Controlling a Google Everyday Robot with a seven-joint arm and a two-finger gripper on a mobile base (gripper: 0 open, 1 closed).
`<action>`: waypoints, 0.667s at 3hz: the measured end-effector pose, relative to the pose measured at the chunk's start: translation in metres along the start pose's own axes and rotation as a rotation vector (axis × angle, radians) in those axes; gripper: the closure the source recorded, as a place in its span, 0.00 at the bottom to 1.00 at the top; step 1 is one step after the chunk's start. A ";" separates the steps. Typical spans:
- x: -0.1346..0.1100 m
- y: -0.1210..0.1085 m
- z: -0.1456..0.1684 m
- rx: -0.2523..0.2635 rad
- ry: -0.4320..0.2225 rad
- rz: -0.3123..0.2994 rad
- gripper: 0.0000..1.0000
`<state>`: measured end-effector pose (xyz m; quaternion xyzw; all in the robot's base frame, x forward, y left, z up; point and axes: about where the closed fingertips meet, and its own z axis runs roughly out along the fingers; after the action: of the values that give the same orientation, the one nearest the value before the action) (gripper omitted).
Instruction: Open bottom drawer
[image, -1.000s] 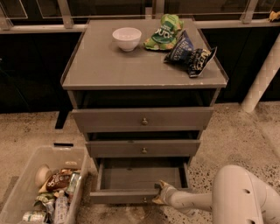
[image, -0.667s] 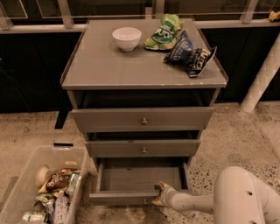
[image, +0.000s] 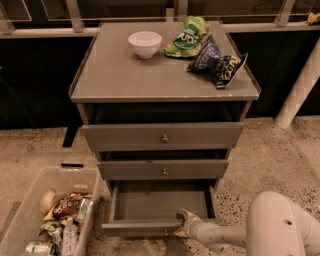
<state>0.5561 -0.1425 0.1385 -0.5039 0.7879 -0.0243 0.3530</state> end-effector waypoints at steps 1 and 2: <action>-0.001 -0.001 -0.001 0.000 0.000 0.000 1.00; 0.003 0.008 -0.005 -0.001 -0.002 0.005 1.00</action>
Offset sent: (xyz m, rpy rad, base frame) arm -0.3186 -0.0524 -0.1651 0.1219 0.0319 -0.0542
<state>0.5460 -0.1424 0.1380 -0.5024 0.7887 -0.0225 0.3537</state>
